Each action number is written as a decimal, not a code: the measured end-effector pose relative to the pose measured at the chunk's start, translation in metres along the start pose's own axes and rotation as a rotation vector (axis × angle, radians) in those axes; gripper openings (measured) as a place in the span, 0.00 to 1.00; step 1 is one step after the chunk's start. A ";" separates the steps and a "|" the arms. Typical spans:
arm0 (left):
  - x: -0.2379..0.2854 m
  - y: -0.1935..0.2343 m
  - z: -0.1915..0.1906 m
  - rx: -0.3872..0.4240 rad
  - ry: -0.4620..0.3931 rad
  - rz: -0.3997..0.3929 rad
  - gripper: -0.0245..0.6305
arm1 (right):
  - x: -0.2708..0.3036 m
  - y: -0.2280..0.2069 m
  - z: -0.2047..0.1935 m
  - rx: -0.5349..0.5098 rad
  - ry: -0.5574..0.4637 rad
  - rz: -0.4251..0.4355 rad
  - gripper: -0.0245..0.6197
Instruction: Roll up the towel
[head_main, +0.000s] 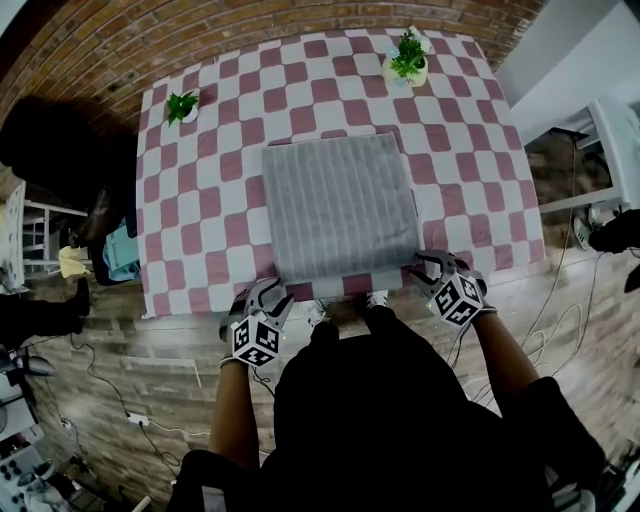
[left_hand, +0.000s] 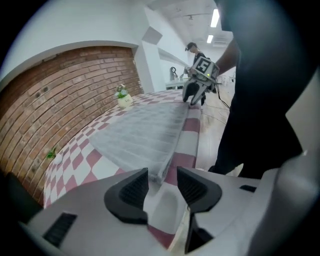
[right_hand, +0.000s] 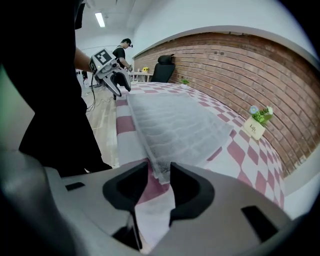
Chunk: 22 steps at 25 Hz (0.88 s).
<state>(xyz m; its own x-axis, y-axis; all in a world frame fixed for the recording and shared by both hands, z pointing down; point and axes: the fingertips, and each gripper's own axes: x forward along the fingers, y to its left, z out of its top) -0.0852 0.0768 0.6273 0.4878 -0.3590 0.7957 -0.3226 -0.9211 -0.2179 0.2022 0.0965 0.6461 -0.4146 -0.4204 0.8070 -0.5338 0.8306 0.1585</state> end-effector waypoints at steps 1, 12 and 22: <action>0.004 0.000 -0.002 0.026 0.024 -0.015 0.31 | 0.002 -0.002 0.000 -0.006 0.002 0.003 0.22; 0.024 0.005 -0.011 -0.022 0.104 -0.183 0.29 | 0.012 -0.004 -0.003 -0.026 0.007 0.124 0.22; 0.023 0.002 -0.010 0.009 0.112 -0.221 0.16 | 0.010 -0.003 -0.006 -0.107 -0.023 0.121 0.13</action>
<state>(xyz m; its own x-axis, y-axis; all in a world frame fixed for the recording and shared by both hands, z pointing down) -0.0827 0.0685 0.6513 0.4528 -0.1304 0.8820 -0.2109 -0.9768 -0.0362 0.2038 0.0923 0.6572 -0.4882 -0.3224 0.8110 -0.3982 0.9092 0.1218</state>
